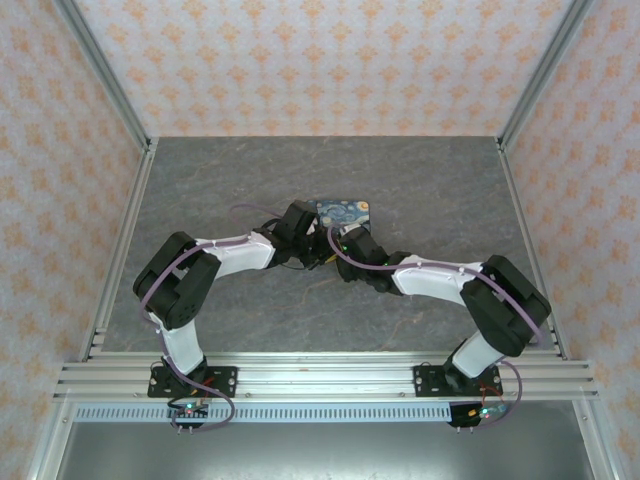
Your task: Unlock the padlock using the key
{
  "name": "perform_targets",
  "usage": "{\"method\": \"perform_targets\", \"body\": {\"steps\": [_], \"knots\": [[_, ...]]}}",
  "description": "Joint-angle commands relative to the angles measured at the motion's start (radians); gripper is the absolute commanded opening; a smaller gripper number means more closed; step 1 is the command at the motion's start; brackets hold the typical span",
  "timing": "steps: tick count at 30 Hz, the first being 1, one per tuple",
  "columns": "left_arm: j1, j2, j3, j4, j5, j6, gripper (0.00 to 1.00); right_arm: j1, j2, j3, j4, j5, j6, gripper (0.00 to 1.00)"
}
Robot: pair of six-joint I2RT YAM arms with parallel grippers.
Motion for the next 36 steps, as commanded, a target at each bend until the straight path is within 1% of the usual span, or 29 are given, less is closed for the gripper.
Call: {"method": "perform_targets", "body": {"steps": [1, 9, 13, 16, 18, 19, 21, 22, 23, 24, 27, 33, 34, 36], "knots": [[0.0, 0.014, 0.01, -0.016, 0.049, -0.004, 0.0, -0.002, 0.011, 0.013, 0.052, 0.063, 0.012, 0.25], [0.0, 0.017, -0.002, -0.007, 0.049, -0.005, 0.0, -0.003, 0.009, 0.028, 0.043, 0.07, 0.024, 0.13], [0.0, 0.016, -0.005, -0.006, 0.05, -0.005, 0.0, -0.01, 0.001, 0.028, 0.041, 0.055, 0.033, 0.04], [0.0, 0.016, -0.006, -0.006, 0.048, -0.005, 0.0, -0.018, -0.013, 0.021, 0.041, 0.042, 0.039, 0.0], [0.0, 0.015, -0.007, -0.006, 0.045, -0.004, 0.0, -0.026, -0.025, 0.01, 0.049, 0.028, 0.045, 0.0], [0.0, 0.016, -0.006, -0.007, 0.044, -0.005, 0.0, -0.028, -0.033, 0.003, 0.051, 0.024, 0.046, 0.06], [0.0, 0.016, -0.007, -0.004, 0.041, -0.004, 0.0, -0.034, -0.057, -0.013, 0.061, 0.005, 0.049, 0.31], [0.0, 0.016, -0.006, -0.006, 0.038, -0.004, 0.0, -0.038, -0.07, -0.023, 0.061, -0.008, 0.053, 0.4], [0.0, 0.016, -0.008, -0.007, 0.035, -0.001, 0.0, -0.041, -0.084, -0.03, 0.058, -0.017, 0.057, 0.44], [0.001, 0.017, -0.006, -0.011, 0.032, 0.002, 0.0, -0.046, -0.102, -0.042, 0.056, -0.024, 0.061, 0.46], [0.001, 0.026, 0.0, -0.025, 0.027, 0.014, 0.0, -0.064, -0.171, -0.086, 0.051, -0.034, 0.1, 0.49], [0.001, 0.04, 0.0, -0.067, 0.007, 0.065, 0.0, -0.084, -0.309, -0.164, 0.061, -0.04, 0.232, 0.54], [0.001, 0.04, 0.0, -0.078, 0.002, 0.079, 0.02, -0.085, -0.318, -0.167, 0.057, -0.05, 0.26, 0.55], [0.0, 0.037, -0.006, -0.093, -0.008, 0.101, 0.14, -0.086, -0.326, -0.169, 0.061, -0.078, 0.311, 0.55]]}}
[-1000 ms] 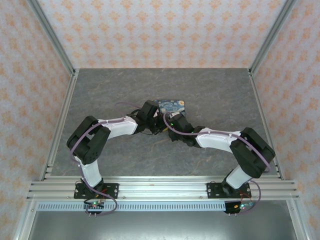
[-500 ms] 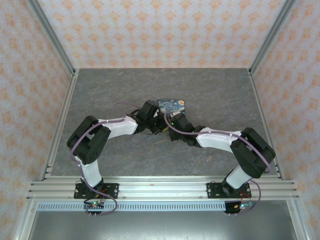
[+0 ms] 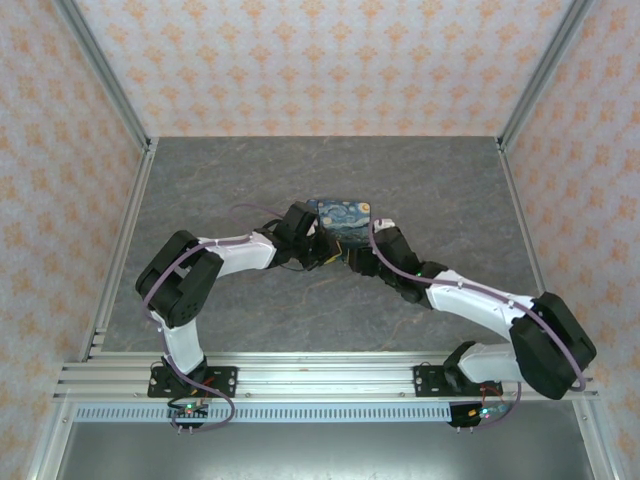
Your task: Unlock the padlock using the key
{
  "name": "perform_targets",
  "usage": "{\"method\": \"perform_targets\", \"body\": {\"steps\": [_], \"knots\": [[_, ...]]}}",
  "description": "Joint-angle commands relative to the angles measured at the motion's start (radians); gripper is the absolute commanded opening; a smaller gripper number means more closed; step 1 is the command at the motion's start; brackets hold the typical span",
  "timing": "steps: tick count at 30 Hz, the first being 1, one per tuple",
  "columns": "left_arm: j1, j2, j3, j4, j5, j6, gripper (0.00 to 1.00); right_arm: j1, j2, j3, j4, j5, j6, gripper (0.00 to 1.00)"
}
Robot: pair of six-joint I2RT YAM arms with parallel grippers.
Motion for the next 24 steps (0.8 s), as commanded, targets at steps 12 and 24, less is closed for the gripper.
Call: {"method": "perform_targets", "body": {"steps": [12, 24], "knots": [[-0.002, -0.067, -0.054, -0.119, -0.016, 0.086, 0.53, -0.002, 0.035, -0.099, 0.245, -0.147, 0.346, 0.61], [0.008, -0.281, -0.089, -0.254, -0.127, 0.145, 0.81, -0.061, 0.17, -0.012, 0.262, -0.172, 0.316, 0.62]]}}
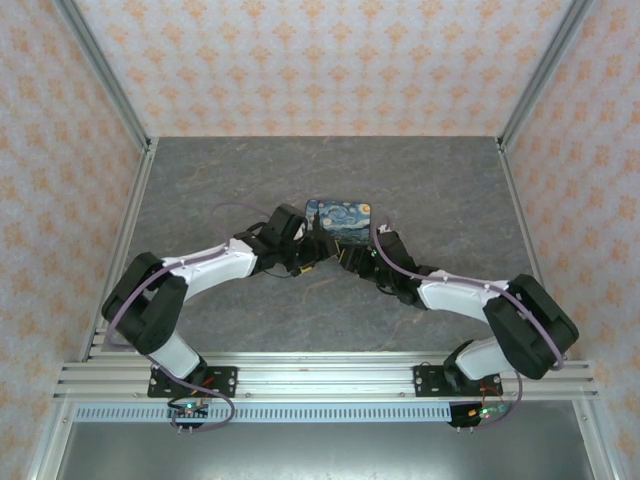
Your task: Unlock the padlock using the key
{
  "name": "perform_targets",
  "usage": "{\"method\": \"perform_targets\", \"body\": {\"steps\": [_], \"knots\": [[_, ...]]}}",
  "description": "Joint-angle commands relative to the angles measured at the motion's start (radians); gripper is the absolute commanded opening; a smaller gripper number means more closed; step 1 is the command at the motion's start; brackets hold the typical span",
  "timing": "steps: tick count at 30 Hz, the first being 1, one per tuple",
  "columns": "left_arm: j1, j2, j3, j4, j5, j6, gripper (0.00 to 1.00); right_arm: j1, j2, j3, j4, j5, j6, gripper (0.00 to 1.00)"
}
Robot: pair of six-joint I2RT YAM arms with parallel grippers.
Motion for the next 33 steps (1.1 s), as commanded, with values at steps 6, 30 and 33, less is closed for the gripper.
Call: {"method": "perform_targets", "body": {"steps": [6, 30, 33], "knots": [[0.034, -0.095, 0.007, -0.134, -0.101, 0.066, 0.86, -0.103, 0.123, 0.181, 0.03, -0.071, -0.014, 0.62], [0.144, 0.09, 0.284, -0.243, -0.098, 0.165, 0.88, -0.11, 0.145, 0.183, -0.088, -0.16, -0.099, 0.57], [0.147, 0.091, 0.291, -0.258, -0.117, 0.176, 0.88, -0.071, 0.164, 0.219, -0.139, -0.109, -0.117, 0.59]]}}
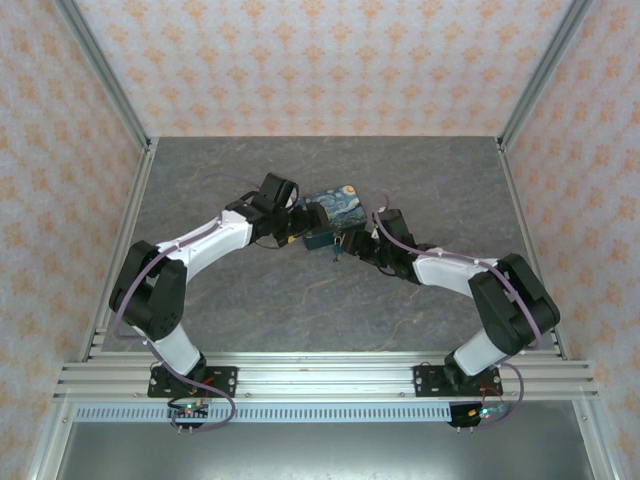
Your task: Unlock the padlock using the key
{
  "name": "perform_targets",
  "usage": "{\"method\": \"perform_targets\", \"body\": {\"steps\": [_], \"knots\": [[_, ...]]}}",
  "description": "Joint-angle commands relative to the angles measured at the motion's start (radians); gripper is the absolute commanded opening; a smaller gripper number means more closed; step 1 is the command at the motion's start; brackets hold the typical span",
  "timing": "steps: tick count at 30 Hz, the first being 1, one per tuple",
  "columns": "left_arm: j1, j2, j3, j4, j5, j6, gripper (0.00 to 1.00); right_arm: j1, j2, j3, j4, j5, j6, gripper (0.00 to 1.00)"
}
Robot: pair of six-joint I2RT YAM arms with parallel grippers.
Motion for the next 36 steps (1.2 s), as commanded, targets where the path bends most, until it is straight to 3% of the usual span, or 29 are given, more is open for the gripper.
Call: {"method": "perform_targets", "body": {"steps": [1, 9, 24, 36], "knots": [[0.011, -0.002, 0.033, -0.061, -0.043, 0.045, 0.88, 0.05, 0.03, 0.062, -0.073, 0.062, -0.044, 0.6], [0.012, 0.005, 0.031, -0.054, -0.054, 0.04, 0.88, 0.119, 0.072, 0.151, -0.224, 0.229, -0.077, 0.59], [0.012, 0.028, 0.045, -0.053, -0.042, 0.031, 0.88, 0.183, 0.199, 0.34, -0.427, 0.343, -0.173, 0.57], [0.028, 0.025, 0.036, -0.035, -0.019, 0.031, 0.88, 0.199, 0.273, 0.418, -0.502, 0.388, -0.188, 0.46]]}}
